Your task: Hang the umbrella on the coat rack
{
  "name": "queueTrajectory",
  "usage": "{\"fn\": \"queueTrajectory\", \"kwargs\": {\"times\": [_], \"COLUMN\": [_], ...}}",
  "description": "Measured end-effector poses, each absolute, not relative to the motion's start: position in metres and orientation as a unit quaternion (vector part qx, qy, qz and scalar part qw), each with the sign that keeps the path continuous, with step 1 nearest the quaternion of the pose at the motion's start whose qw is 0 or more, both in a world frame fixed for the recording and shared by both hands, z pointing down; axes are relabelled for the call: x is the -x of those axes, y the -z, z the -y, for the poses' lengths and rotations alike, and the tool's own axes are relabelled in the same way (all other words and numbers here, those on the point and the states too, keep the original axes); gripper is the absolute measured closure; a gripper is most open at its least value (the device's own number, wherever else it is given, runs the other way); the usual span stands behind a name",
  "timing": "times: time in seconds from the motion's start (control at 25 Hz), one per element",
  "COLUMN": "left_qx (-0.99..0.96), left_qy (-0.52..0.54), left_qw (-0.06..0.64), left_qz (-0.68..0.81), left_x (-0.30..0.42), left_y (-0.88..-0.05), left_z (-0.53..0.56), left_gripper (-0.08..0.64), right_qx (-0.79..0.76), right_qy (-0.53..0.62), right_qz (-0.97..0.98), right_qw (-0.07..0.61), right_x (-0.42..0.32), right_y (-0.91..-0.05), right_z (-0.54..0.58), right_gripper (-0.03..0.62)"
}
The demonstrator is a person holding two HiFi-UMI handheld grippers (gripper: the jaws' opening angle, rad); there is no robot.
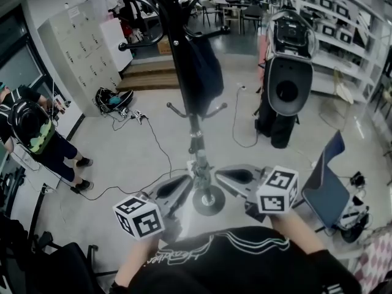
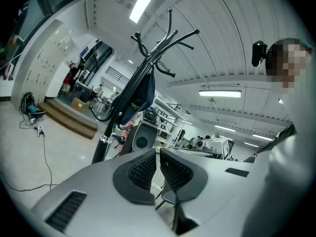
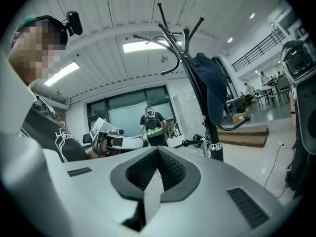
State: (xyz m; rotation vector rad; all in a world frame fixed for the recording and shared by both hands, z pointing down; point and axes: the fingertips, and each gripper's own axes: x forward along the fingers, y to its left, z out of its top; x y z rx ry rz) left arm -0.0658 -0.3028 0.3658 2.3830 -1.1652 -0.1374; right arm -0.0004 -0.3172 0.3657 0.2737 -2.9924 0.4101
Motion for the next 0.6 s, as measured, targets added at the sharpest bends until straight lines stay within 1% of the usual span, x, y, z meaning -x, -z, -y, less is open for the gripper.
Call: {"fn": "queueTrajectory", "kwargs": {"times": [0.6], "left_qx": [-0.869], "left_qy": [0.051], "left_qw": [0.243], "left_qz": [0.428], "left_x": [0.0654], "left_y": [-0.3676], "left_z": [0.3006], "left_gripper": [0.54], "right_qx": [-0.088], "right_qy": [-0.146], "right_qz": [0.984], "right_qw": [0.054], "right_x": [0.0016], "right_y": [-0.3713], "right_z": [0.3165], "right_gripper": [0.581]}}
